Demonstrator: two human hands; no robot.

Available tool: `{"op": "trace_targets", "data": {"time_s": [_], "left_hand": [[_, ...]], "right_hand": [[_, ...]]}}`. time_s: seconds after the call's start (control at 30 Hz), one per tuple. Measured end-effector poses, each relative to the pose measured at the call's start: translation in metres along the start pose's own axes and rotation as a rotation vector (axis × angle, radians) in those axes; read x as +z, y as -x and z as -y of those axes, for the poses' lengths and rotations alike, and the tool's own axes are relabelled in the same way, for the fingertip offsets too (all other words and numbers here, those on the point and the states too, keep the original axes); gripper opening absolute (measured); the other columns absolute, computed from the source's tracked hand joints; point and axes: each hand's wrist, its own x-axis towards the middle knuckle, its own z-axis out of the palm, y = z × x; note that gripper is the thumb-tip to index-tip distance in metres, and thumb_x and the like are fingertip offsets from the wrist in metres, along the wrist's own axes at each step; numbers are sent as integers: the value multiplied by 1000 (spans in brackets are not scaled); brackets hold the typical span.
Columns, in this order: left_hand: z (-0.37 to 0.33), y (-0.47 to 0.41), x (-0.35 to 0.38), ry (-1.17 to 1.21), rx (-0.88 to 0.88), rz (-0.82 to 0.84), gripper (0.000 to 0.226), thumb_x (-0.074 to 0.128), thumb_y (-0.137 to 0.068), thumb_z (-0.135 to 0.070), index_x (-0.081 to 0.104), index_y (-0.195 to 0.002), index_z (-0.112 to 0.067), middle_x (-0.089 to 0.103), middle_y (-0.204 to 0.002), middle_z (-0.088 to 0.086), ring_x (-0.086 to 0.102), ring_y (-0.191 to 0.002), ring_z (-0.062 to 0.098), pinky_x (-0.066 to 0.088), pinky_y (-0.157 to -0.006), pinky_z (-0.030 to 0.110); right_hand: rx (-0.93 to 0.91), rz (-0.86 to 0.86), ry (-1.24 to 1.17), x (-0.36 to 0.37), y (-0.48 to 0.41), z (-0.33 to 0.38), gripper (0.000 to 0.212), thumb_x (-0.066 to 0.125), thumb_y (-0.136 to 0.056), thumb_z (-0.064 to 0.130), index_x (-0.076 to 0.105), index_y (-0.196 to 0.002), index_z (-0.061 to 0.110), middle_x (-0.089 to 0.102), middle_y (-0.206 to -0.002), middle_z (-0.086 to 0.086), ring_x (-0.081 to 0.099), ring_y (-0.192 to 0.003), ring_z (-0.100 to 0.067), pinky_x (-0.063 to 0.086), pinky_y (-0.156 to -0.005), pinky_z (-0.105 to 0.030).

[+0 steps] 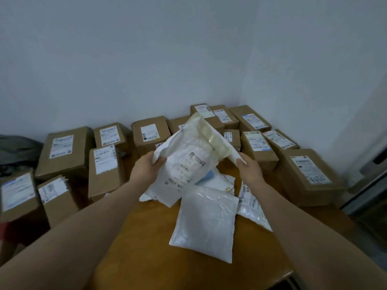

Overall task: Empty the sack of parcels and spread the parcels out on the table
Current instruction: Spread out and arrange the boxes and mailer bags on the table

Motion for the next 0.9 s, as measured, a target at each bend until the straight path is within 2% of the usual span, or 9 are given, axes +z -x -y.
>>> {"op": "trace_targets", "data": {"time_s": [0.23,0.3,0.37,0.43,0.5,0.57,0.63,0.73,0.9], "left_hand": [[38,-2,-1,-40,-241,43,42,44,-99,-33,52,-123,0,58,-115,19,55,-103,35,42,-80,38],[47,1,5,-79,-346,89,40,44,-99,-27,47,-128,0,55,-122,20,53,-110,36,42,-84,38],[52,10,12,-216,-442,122,49,47,-96,-19,34,-141,-2,44,-136,22,46,-123,38,42,-98,42],[55,26,21,-423,-425,143,75,54,-92,-25,9,-152,-15,24,-149,21,29,-136,38,33,-108,47],[60,42,36,-479,-257,239,87,58,-88,-42,-2,-151,-35,-1,-158,12,7,-144,35,23,-113,54],[67,58,57,-529,-122,414,97,60,-78,-63,-9,-145,-51,-28,-156,0,-19,-145,30,11,-113,63],[76,74,79,-652,-49,563,107,59,-68,-77,-17,-141,-56,-42,-149,-5,-32,-140,31,6,-107,70],[94,94,97,-741,-79,648,111,62,-68,-74,-20,-140,-54,-39,-150,-2,-32,-139,35,8,-105,74],[120,123,82,-788,-217,640,106,59,-66,-77,-9,-143,-51,-21,-156,0,-14,-144,37,13,-104,72]], "right_hand": [[37,144,177,27,12,-23,46,46,-98,25,39,-143,17,39,-147,-10,39,-132,-28,34,-109,-39],[91,168,292,37,22,-34,69,59,-91,30,23,-149,15,21,-155,-11,23,-141,-30,23,-116,-41],[282,145,284,48,37,-44,104,72,-79,32,0,-151,11,-1,-157,-12,3,-145,-31,11,-118,-40],[481,124,155,59,53,-54,124,80,-71,30,-16,-148,9,-5,-157,-16,1,-145,-32,13,-117,-40],[590,132,-19,72,64,-64,131,84,-69,27,-19,-146,6,5,-156,-19,12,-144,-32,24,-113,-39],[613,123,-152,84,70,-77,127,84,-69,22,-14,-147,3,24,-151,-17,29,-138,-31,33,-107,-37],[588,144,-168,94,74,-85,115,84,-69,18,1,-147,1,39,-142,-15,42,-128,-31,40,-100,-34],[501,219,-159,103,81,-94,86,84,-68,12,35,-138,5,51,-132,-11,51,-118,-28,43,-91,-32],[442,277,-89,101,93,-101,68,79,-70,6,45,-129,8,57,-122,-10,55,-111,-28,47,-94,-40]]}}
